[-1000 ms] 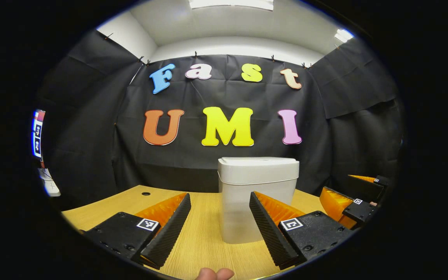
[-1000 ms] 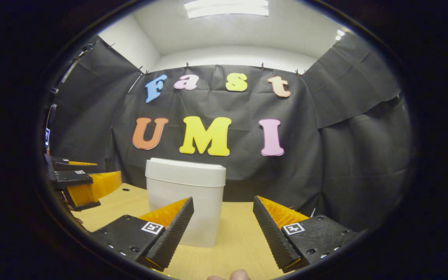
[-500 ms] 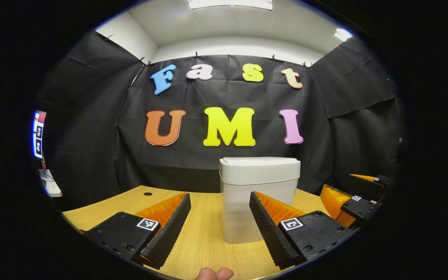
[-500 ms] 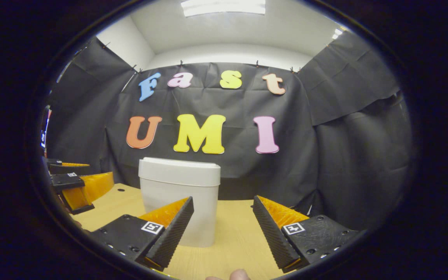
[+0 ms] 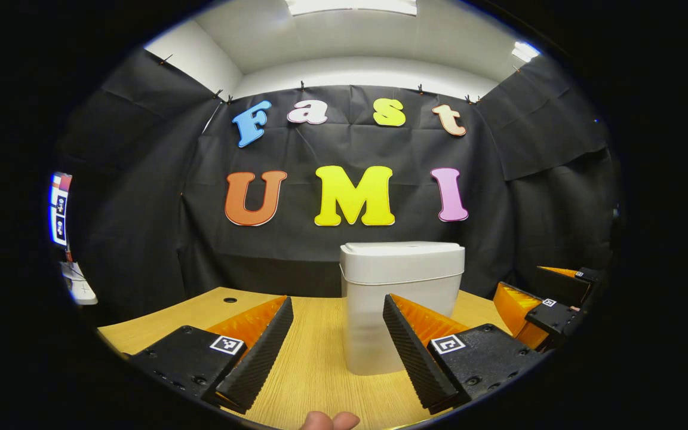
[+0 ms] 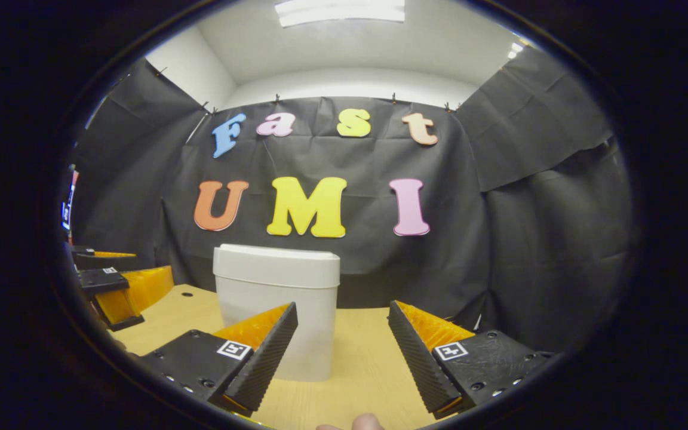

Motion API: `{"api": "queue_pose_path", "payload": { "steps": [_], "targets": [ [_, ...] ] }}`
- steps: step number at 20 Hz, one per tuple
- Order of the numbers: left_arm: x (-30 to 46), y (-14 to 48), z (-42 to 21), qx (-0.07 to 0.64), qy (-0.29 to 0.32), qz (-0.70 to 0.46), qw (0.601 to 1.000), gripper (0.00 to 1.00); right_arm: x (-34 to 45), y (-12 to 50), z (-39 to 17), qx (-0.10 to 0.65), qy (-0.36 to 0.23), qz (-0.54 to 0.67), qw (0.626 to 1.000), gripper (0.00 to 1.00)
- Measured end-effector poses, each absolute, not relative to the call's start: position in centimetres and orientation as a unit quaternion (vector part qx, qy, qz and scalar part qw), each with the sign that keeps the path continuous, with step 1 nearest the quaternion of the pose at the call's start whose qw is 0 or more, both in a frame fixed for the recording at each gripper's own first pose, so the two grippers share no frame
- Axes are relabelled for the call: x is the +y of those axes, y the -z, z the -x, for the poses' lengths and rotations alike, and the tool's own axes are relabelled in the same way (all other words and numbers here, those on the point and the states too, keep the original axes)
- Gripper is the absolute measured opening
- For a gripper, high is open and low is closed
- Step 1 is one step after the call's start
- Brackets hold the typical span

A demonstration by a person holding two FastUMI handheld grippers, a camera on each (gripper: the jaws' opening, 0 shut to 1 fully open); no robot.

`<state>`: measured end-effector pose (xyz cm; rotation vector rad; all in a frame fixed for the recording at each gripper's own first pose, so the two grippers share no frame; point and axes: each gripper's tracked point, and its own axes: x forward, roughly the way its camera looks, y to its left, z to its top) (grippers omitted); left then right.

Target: Press the lid of the desktop garbage bin to open it, pick up the crumpled paper on the desktop and throw it into the bin, then pick up the pop can on the desktop and drop it into the bin, and finally close the garbage bin lid.

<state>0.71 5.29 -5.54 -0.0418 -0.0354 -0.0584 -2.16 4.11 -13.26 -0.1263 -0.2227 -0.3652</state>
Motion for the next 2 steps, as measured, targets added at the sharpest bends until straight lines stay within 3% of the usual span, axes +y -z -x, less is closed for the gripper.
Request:
{"api": "queue_pose_path", "payload": {
  "steps": [2],
  "targets": [
    [5.51, 5.78, -0.87, -0.015, 0.026, 0.025, 0.999, 0.97, 3.96, 13.17, 2.19, -0.111, 0.181, 0.062, 0.975, 0.95]
  ]
}}
